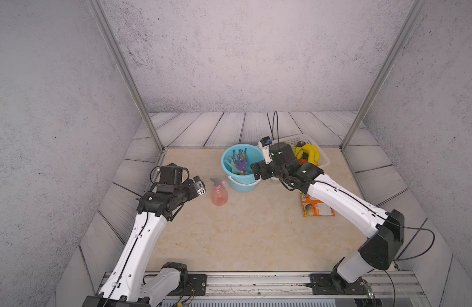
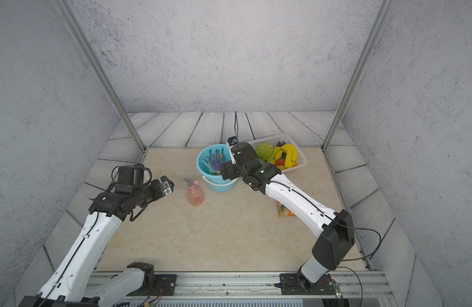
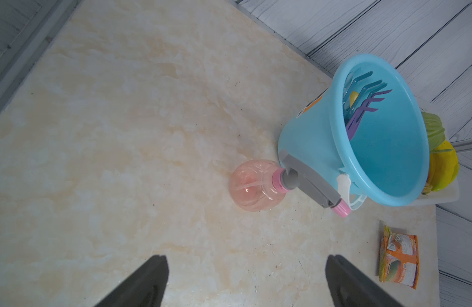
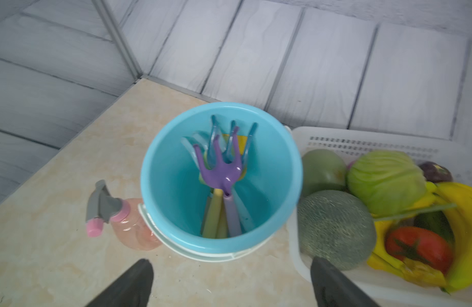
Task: Organize the gardening tools
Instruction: Reset both arms
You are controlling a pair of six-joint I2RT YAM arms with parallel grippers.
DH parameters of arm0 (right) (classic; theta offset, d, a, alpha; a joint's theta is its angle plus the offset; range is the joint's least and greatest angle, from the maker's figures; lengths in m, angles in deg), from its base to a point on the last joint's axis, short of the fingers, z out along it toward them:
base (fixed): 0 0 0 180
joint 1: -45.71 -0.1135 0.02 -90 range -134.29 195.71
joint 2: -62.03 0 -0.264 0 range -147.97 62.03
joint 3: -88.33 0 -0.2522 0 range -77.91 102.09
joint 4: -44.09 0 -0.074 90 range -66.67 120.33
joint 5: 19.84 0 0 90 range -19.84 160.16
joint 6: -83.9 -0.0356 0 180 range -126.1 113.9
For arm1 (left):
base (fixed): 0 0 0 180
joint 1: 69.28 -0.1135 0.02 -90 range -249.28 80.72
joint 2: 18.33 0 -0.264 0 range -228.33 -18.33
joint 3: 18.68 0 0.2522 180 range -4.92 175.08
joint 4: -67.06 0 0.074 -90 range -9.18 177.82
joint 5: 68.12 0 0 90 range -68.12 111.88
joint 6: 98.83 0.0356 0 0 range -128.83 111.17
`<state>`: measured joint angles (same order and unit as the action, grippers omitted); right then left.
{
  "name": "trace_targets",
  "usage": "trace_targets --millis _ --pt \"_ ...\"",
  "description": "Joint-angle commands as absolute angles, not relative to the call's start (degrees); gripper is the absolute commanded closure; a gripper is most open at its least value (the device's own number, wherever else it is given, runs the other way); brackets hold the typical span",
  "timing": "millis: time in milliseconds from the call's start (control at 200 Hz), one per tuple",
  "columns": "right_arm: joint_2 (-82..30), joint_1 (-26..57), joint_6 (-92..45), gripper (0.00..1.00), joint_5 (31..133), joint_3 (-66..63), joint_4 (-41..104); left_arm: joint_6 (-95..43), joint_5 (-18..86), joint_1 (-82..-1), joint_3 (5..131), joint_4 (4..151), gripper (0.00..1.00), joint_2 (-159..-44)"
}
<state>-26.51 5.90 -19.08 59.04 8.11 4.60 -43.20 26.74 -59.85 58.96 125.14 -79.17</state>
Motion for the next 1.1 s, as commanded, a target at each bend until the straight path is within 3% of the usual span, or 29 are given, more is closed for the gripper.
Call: trace_targets --millis 0,200,560,791,1096 --pt "-19.1 10.9 -22.5 0.01 54.8 2.8 6.6 -39.4 23.0 -59.9 61.8 121.8 0.01 -82.0" --pt "-11.6 19.8 -20.9 0.01 40.7 -10.4 15.2 -30.0 12.9 -59.8 61.0 111.8 0.01 -83.7" --pt "-7.1 33.5 -14.5 0.01 23.2 -32.2 35.3 -16.5 -0.7 -59.9 44.3 88.8 0.01 -87.0" --pt "-11.4 36.0 -13.7 0.01 24.4 -42.6 48.5 -14.1 -6.9 -60.7 38.4 75.4 0.01 -96.1" --pt "-19.9 36.1 -12.8 0.01 28.1 -52.6 70.4 -9.0 -0.3 -61.2 29.5 55.8 0.00 -99.5"
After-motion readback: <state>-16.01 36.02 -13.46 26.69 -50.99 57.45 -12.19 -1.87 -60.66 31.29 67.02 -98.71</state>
